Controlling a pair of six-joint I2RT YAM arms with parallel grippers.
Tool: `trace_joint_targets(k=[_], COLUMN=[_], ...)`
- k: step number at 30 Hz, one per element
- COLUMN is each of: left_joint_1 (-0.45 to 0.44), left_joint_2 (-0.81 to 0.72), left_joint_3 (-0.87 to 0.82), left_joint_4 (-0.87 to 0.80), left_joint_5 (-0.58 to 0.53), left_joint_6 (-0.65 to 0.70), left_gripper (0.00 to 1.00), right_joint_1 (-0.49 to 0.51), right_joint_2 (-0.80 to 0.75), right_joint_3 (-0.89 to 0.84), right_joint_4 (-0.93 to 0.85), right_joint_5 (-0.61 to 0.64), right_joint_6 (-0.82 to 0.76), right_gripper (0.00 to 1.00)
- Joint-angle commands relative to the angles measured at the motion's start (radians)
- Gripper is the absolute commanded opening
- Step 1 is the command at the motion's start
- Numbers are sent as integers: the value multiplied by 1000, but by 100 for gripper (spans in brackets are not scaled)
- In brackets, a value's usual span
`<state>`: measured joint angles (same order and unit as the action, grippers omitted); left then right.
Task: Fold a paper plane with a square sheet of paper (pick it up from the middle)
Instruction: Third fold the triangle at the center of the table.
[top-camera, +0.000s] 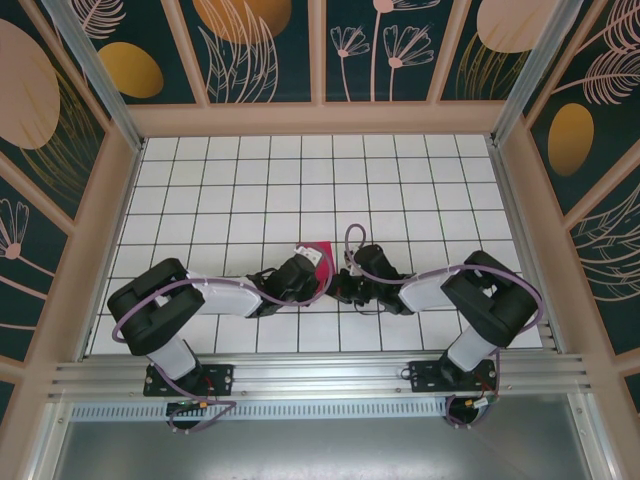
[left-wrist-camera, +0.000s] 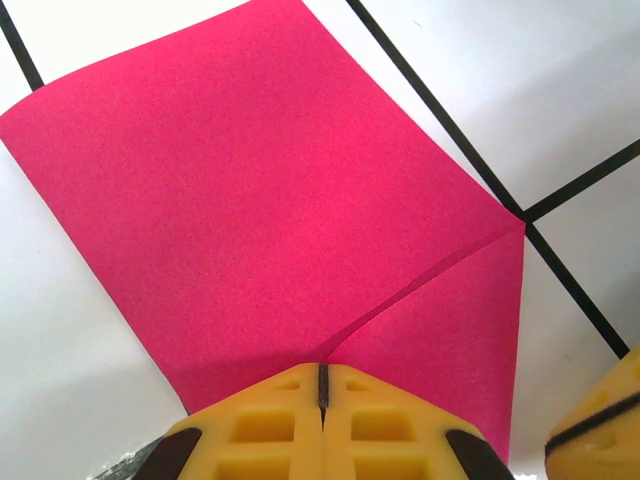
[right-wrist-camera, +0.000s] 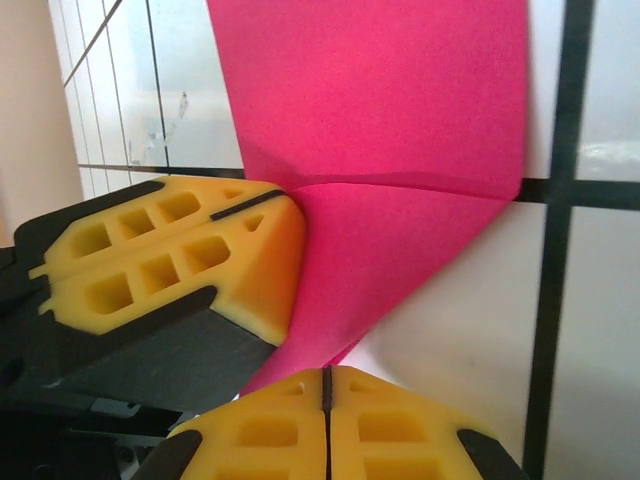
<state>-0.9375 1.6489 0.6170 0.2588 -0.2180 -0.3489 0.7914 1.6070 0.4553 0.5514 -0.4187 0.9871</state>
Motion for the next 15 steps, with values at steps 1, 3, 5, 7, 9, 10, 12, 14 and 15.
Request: trace_joint_targets(k=[1,3,5,7,9,10,12,14,15], left_joint_1=[6,6,4,5,5,4,6,6,5], left_joint_2=[6,6,6,6,8,8,8,8,9], left_joint_3=[-31,-33,-34,-33,-32,-32,-34,-35,-35], left_joint_4=[-58,-55,-52,-52,-54,-54,-52,-53,-53], left_joint_5=[2,0,2,-1,0,0,0,0,3], left_joint_6=[-13,-13,-15,-16,-16,-16,-16,-16,-15], left_gripper=[0,0,0,0,0,0,0,0,0], right_joint_1=[12,14,17,19,22,23,26,32,32], right_joint_2=[-17,-1,18,30,41,48,66,88,95], right_joint_3=[-4,-3,7,17,31,35,33,30,28], right_joint_4=[72,89,98,105,92,85,108,119,119], right_joint_5=[37,29,20,13,13,15,9,9,14], right_joint_6=[28,39,36,37,30,28,33,36,36], right_gripper=[9,9,9,9,9,9,9,9,9])
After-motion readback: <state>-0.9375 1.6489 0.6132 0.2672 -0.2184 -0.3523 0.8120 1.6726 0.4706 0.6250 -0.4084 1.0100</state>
